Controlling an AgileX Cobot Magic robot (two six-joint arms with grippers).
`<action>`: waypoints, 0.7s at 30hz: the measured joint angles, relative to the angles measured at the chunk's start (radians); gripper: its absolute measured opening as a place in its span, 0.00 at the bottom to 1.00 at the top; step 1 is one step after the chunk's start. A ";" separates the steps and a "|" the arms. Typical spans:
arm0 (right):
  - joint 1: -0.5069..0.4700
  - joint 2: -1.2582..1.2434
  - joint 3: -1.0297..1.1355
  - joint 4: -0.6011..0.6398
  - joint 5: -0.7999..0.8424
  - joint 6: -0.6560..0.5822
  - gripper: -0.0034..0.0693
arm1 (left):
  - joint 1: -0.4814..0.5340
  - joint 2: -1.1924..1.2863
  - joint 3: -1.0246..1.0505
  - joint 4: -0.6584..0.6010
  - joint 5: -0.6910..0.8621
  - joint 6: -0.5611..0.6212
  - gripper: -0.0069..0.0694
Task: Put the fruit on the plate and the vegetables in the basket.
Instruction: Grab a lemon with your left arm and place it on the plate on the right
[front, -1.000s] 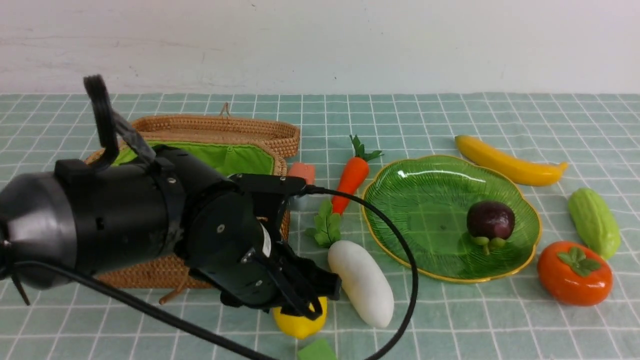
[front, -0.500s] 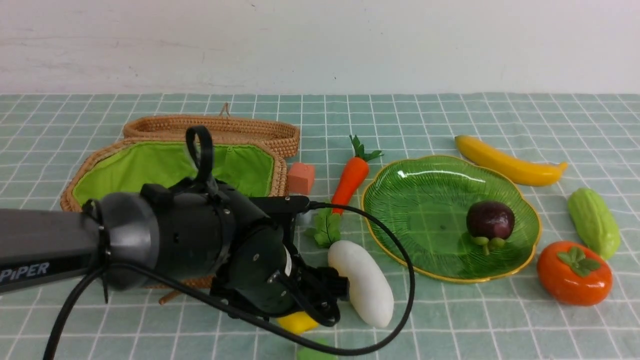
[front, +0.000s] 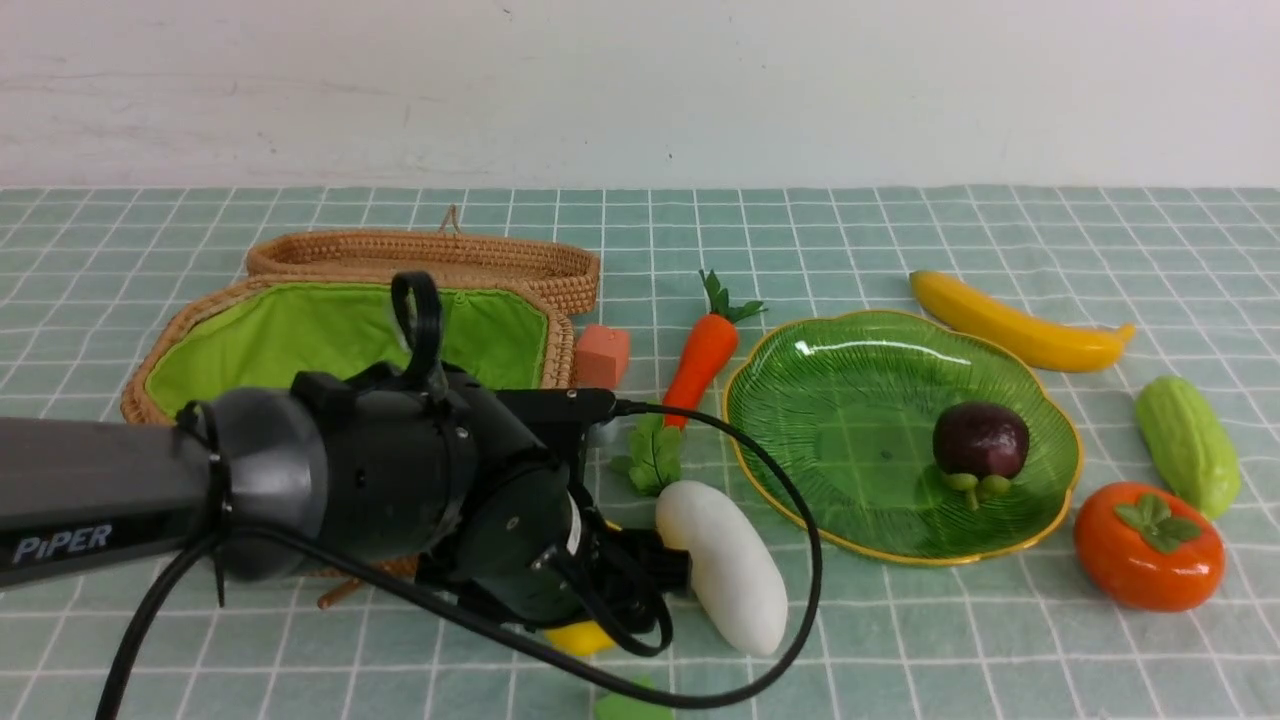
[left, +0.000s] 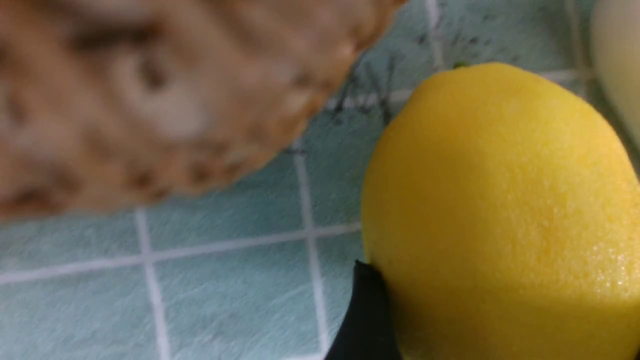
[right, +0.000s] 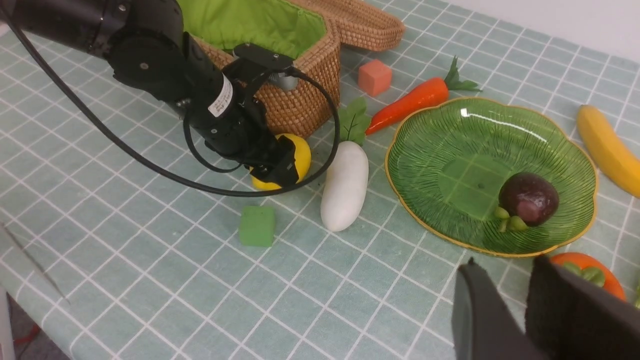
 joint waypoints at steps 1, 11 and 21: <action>0.000 0.000 0.000 0.000 0.000 0.000 0.27 | 0.000 0.000 0.000 0.000 0.004 0.000 0.81; 0.000 0.000 0.000 -0.002 -0.002 0.001 0.27 | -0.081 -0.087 0.000 0.000 0.108 0.009 0.81; 0.000 0.000 0.000 -0.218 -0.037 0.249 0.27 | -0.151 -0.135 -0.259 0.004 0.145 0.361 0.81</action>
